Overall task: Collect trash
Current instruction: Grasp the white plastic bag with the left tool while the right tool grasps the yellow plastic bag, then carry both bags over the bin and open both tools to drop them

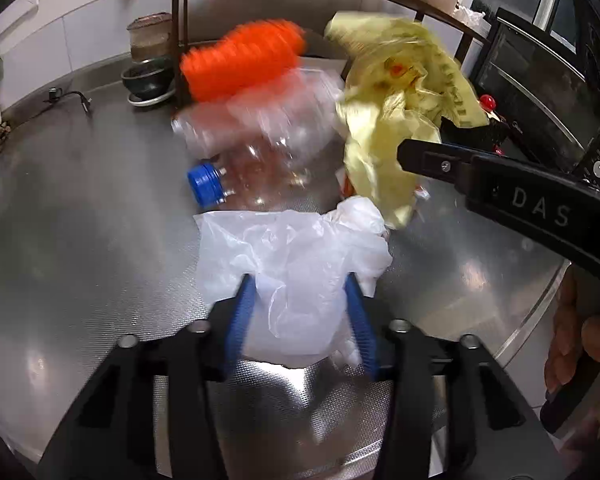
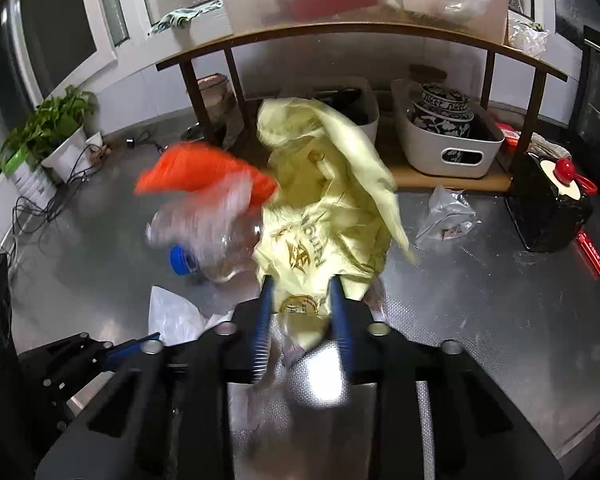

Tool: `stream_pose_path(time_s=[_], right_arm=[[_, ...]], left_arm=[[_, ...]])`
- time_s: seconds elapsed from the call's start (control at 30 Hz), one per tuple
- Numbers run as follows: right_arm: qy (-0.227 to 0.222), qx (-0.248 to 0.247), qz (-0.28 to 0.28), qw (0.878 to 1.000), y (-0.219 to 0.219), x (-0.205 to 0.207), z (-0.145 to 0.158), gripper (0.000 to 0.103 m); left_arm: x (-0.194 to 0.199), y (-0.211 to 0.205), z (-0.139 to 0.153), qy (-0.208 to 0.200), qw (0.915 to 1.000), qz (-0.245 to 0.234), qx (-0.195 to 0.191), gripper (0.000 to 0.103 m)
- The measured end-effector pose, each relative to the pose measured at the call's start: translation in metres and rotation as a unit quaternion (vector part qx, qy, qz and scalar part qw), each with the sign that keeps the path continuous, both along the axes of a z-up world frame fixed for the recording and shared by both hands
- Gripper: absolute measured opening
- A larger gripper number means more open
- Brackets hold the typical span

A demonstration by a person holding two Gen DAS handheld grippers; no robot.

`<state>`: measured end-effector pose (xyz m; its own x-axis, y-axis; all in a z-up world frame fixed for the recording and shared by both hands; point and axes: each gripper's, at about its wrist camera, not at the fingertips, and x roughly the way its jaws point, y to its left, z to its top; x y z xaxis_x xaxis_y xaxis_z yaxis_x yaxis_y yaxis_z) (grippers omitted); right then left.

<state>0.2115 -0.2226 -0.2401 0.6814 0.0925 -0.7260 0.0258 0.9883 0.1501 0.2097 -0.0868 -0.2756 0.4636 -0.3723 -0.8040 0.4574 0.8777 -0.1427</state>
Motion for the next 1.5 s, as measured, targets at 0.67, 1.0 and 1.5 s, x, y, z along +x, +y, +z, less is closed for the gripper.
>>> stream_pose_path(time_s=[0.67,1.0,1.5], right_arm=[[-0.051,0.008,-0.003,0.999,-0.006,-0.061,0.043,0.012],[-0.048,0.019,0.011,0.999,0.011,-0.132,0.05,0.013],[0.022,0.045,0.036,0.998,0.037,-0.217,0.007,0.013]], left_arm=[[-0.047,0.032,0.032,-0.032,0.9994,0.014,0.002,0.0],[-0.112,0.056,0.053,-0.04,0.999,0.021,0.001,0.0],[-0.201,0.098,0.025,-0.001,0.9992,0.036,0.016,0.0]])
